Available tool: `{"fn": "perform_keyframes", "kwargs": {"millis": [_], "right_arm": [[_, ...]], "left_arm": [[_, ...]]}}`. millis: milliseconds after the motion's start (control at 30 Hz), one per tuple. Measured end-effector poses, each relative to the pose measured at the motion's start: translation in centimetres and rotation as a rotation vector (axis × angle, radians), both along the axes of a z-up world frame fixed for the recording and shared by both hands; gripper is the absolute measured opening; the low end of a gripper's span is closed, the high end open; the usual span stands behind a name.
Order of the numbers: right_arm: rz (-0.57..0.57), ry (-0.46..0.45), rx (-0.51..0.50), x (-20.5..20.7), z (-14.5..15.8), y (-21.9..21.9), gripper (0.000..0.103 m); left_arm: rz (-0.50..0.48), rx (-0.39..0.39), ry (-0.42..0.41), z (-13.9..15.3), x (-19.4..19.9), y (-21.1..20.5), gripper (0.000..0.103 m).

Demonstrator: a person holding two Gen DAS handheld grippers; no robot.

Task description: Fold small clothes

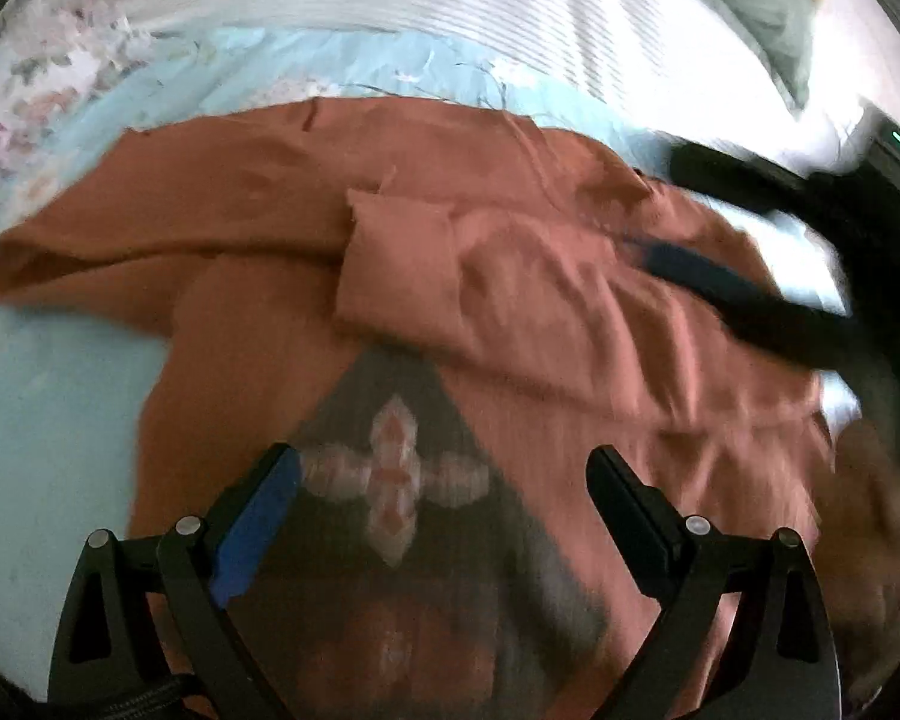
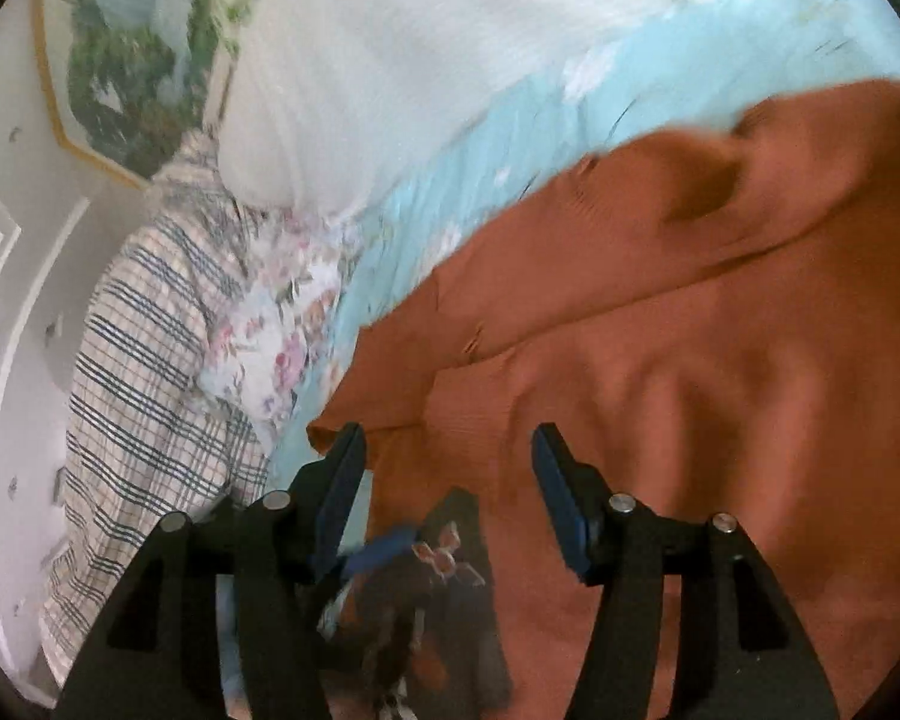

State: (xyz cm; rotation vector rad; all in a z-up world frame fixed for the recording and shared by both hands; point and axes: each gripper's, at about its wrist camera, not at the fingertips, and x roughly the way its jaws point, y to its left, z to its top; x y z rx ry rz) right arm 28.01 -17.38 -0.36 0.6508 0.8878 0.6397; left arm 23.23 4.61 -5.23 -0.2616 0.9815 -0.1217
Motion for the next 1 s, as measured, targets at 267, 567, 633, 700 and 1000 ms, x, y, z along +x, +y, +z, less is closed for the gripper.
{"fn": "perform_keyframes", "kwargs": {"millis": [267,567,633,700,1000], "right_arm": [[-0.226,-0.056,-0.048,-7.4,0.8,-9.4,0.060],[-0.406,-0.064,-0.205,-5.8,0.6,-16.6,0.060],[-0.406,-0.038,-0.241,-4.2,-0.1,-17.4,0.060],[-0.404,-0.006,-0.282,-2.2,-1.1,-18.0,0.060],[-0.296,0.129,-0.458,5.3,-5.9,-17.2,0.033]], "left_arm": [[0.064,-0.064,-0.035,-1.1,7.0,1.6,0.043],[0.146,-0.037,-0.109,1.0,5.0,5.5,0.005],[0.134,-0.058,-0.094,0.8,5.1,6.0,0.005],[0.118,-0.042,-0.089,0.8,5.1,5.8,0.005],[0.082,-0.024,-0.080,0.7,4.9,4.3,0.005]]}}
